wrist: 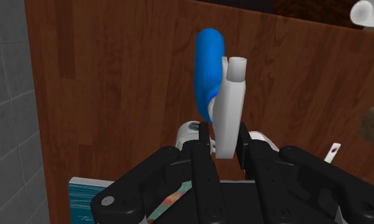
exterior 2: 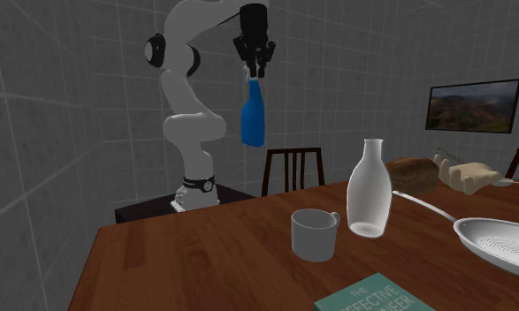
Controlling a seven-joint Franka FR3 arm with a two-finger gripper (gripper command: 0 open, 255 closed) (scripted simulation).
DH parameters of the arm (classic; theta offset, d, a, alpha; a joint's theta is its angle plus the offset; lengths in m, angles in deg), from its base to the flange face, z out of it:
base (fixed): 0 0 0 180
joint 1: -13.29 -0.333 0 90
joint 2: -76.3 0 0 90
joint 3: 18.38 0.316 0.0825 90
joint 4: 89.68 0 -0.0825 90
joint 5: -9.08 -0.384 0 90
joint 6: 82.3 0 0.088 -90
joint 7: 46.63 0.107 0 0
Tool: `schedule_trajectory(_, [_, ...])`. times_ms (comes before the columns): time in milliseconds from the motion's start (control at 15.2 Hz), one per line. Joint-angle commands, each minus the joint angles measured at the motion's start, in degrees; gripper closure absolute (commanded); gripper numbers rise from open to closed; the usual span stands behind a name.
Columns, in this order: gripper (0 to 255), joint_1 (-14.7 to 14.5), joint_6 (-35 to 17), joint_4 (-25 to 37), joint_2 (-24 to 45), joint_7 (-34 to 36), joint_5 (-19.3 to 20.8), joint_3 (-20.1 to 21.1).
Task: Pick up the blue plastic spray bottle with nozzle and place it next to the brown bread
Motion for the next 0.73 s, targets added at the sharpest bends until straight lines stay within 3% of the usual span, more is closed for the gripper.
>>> schedule_trajectory(0, [255, -0.04, 1.46, 2.12, 0.66, 0.19, -0.05, 0.07])
schedule_trajectory(660, [255, -0.13, 8.46, 13.31, 4.84, 0.6, -0.08, -0.05])
